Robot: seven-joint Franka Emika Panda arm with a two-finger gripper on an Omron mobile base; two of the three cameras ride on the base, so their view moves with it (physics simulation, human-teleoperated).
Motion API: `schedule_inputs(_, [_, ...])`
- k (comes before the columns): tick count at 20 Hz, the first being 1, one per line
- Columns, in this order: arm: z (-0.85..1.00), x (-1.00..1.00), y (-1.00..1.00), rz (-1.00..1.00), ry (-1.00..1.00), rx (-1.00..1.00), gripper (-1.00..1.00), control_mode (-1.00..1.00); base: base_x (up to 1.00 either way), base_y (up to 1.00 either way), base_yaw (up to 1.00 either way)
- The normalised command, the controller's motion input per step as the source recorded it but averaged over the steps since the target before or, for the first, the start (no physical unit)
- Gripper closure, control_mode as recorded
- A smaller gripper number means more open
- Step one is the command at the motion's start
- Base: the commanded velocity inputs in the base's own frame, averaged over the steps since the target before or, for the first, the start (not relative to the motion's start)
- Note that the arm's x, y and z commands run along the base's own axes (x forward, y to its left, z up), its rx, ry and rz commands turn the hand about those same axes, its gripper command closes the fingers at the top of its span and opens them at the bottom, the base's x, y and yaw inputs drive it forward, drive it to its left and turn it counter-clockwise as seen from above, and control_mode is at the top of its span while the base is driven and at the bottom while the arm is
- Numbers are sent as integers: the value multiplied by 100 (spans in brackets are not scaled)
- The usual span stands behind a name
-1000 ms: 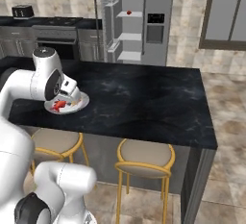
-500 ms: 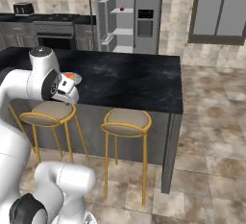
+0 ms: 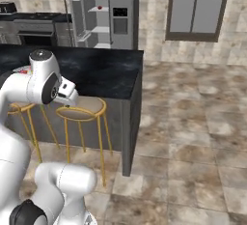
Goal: Take the cheese, fish, and bell pepper from the fridge and place them on the plate on the dining counter to create an appetizer plate.
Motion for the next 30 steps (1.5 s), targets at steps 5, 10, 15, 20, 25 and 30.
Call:
schedule_inputs(5, [0, 0, 0, 0, 0, 0, -100, 100, 10, -100, 0])
schedule_inputs(10, [0, 0, 0, 0, 0, 0, -100, 100, 60, -100, 0])
schedule_inputs(15, [0, 0, 0, 0, 0, 0, -100, 100, 100, -100, 6])
schedule_inputs(20, [0, 0, 0, 0, 0, 0, -100, 100, 100, -100, 11])
schedule_inputs(25, [0, 0, 0, 0, 0, 0, -100, 100, 100, -94, 12])
schedule_inputs(30, [0, 0, 0, 0, 0, 0, -100, 100, 100, -72, 11])
